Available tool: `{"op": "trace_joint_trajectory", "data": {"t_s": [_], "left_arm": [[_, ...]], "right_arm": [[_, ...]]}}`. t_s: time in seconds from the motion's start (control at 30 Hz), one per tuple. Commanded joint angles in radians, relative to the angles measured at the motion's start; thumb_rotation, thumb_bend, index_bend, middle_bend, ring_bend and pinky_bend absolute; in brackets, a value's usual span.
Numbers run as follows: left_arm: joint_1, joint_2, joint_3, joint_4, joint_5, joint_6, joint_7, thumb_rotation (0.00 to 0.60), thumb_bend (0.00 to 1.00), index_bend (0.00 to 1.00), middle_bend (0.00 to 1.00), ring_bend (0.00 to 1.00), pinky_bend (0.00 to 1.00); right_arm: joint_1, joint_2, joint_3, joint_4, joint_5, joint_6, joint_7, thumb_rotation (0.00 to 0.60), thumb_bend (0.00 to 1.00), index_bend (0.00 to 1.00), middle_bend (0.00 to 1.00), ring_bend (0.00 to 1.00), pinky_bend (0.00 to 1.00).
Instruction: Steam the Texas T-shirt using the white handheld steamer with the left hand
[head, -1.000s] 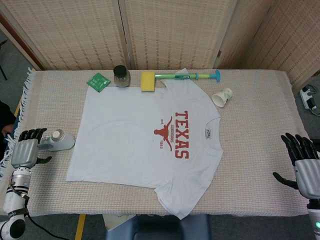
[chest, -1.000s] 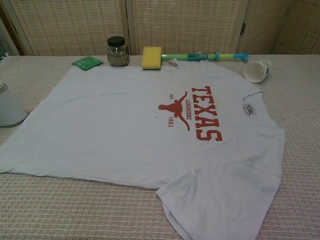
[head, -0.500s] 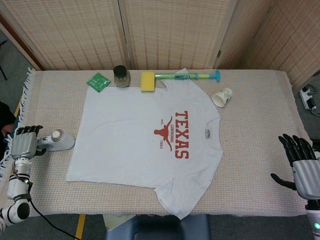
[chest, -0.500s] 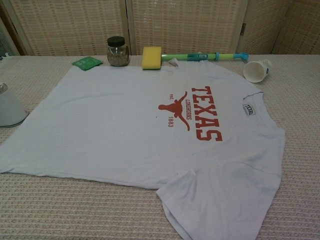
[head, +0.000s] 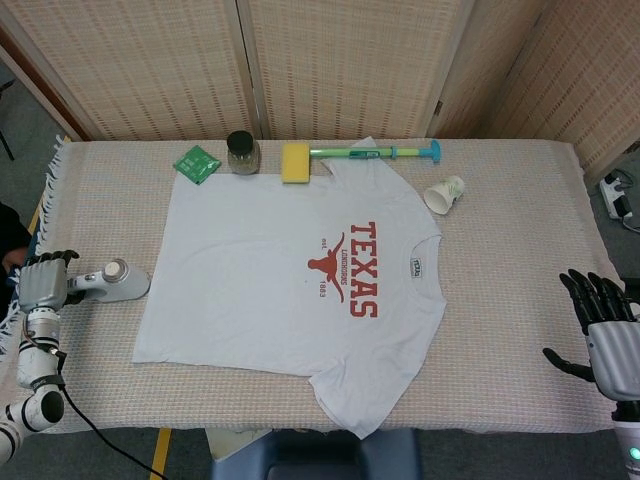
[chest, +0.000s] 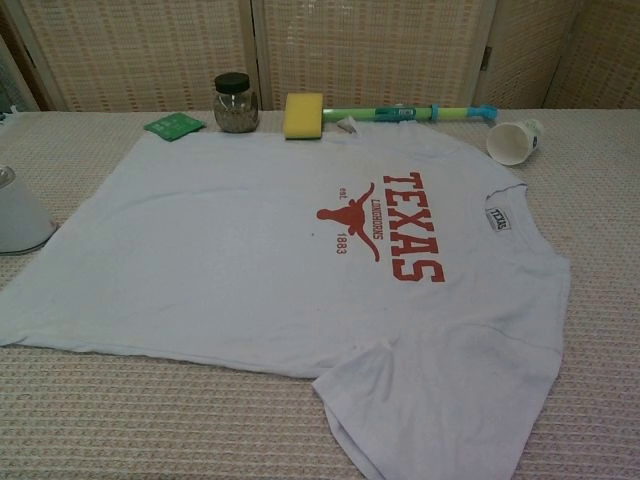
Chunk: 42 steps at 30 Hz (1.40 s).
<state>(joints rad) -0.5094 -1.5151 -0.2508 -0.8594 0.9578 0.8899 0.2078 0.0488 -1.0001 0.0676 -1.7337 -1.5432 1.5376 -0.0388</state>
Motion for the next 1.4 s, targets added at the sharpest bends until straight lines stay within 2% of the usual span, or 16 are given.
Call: {"op": "trace_joint_trajectory", "data": {"t_s": [0.03,0.3,0.43,0.6,0.9,1.03,1.2,1.4], "left_arm": [[-0.015,-0.038,-0.005,0.069,0.023,-0.005,-0.045,0.6,0.35,0.39,0.39,0.3,0.26],[-0.034,-0.102,-0.002,0.194,0.068,-0.037,-0.144,0.6,0.36,0.6,0.61,0.47,0.42],[-0.037,-0.123,0.011,0.228,0.1,-0.054,-0.188,0.6,0.36,0.68,0.67,0.52,0.47],[-0.041,-0.135,0.025,0.25,0.14,-0.075,-0.258,0.6,0.35,0.76,0.77,0.61,0.59],[-0.039,-0.131,0.028,0.248,0.215,-0.058,-0.458,0.6,0.36,0.92,0.97,0.79,0.74],[-0.034,-0.129,0.032,0.246,0.25,-0.026,-0.545,0.6,0.37,0.97,1.0,0.84,0.79],[-0.034,-0.1,0.033,0.192,0.296,0.033,-0.632,0.6,0.37,0.99,1.0,0.87,0.79],[-0.04,-0.045,0.014,0.084,0.33,0.125,-0.642,0.6,0.37,0.99,1.0,0.87,0.79]], "right_arm": [[-0.002,0.002,-0.001,-0.002,0.0,0.001,-0.002,0.6,0.0,0.0,0.05,0.0,0.06],[-0.003,-0.001,-0.003,-0.008,0.006,-0.003,-0.007,0.6,0.0,0.0,0.05,0.0,0.06],[-0.002,-0.002,-0.002,-0.011,0.009,-0.006,-0.009,0.6,0.0,0.0,0.05,0.0,0.07],[-0.003,-0.002,-0.002,-0.016,0.016,-0.01,-0.014,0.6,0.0,0.0,0.05,0.0,0.07],[-0.001,-0.002,-0.02,-0.027,0.026,-0.048,-0.019,0.6,0.0,0.0,0.05,0.0,0.07],[0.026,0.004,-0.047,-0.04,0.011,-0.123,-0.011,0.6,0.0,0.0,0.05,0.0,0.1],[0.093,0.011,-0.083,-0.056,-0.036,-0.26,0.01,0.6,0.02,0.0,0.05,0.0,0.11],[0.191,-0.03,-0.101,-0.05,-0.082,-0.409,0.065,0.6,0.23,0.0,0.05,0.0,0.11]]}}
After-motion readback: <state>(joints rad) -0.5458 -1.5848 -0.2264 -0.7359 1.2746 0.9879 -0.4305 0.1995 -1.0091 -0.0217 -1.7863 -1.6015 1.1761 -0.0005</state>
